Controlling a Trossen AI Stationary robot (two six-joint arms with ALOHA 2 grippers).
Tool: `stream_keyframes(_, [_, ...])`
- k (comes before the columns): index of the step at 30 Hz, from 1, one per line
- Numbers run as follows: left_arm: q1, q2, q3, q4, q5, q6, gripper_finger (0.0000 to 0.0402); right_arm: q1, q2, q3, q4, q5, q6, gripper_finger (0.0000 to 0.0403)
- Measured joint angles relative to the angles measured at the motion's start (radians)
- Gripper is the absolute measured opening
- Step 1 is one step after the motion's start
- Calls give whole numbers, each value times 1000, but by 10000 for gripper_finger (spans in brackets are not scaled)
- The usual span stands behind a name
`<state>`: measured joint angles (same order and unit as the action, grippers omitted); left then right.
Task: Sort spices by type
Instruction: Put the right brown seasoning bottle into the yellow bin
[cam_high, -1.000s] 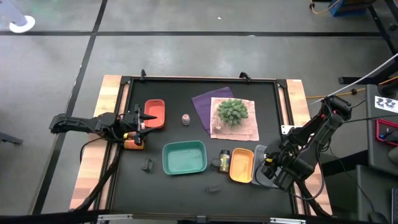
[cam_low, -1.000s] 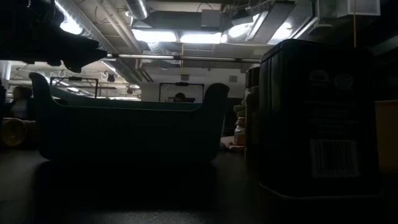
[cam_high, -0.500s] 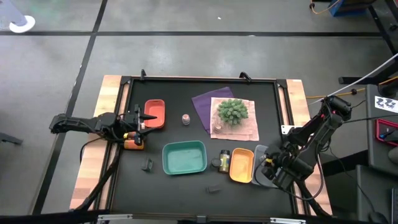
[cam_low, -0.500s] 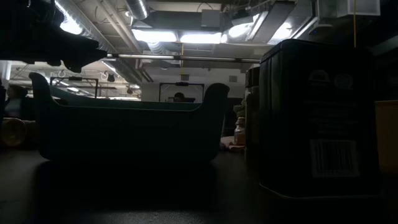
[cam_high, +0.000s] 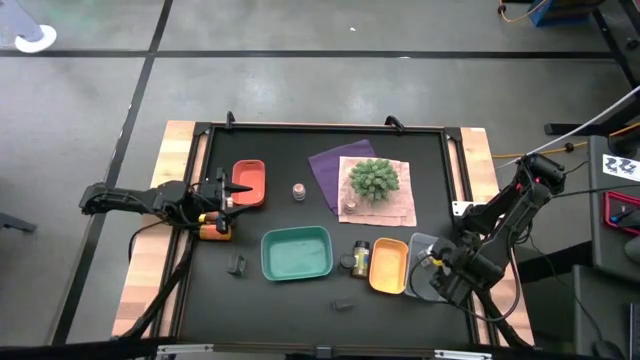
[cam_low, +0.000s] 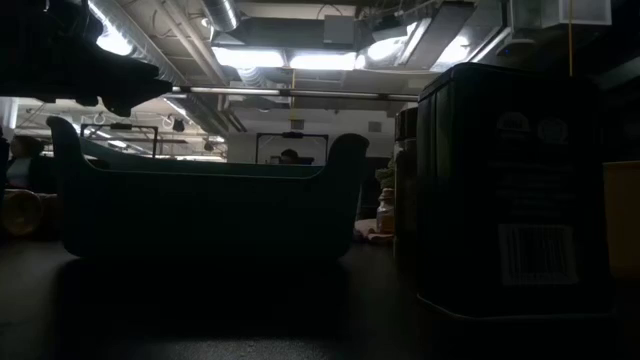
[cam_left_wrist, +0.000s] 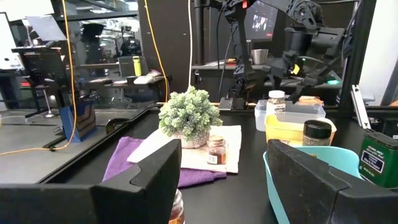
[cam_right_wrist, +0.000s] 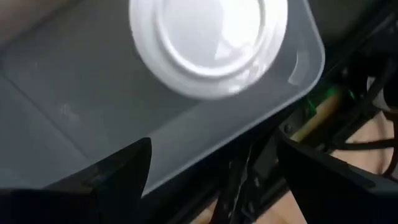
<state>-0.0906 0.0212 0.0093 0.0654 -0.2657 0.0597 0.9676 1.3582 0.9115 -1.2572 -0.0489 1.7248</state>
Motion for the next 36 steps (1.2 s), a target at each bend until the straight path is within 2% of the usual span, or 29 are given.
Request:
stream_keyframes(7, [0,0,0,7,0,0,227,0,0,36,-12,-8,0,347])
stream_keyframes(19, [0,0,0,7,0,0,227,0,-1,293,-189,21,-1,347])
stream_keyframes(22, [0,0,0,7,0,0,227,0,-1,370,-229,69,-1,347])
stream_keyframes(25, [0,0,0,7,0,0,227,0,-1,442,-271,210,-2,347])
stream_keyframes(28, [0,0,0,7,0,0,227,0,-2,496,-297,427,-24,347])
stream_keyframes(33, [0,0,0,7,0,0,227,0,-2,531,-264,828,-175,347])
stream_keyframes(36, [0,0,0,7,0,0,227,-14,-2,531,-223,979,-274,347])
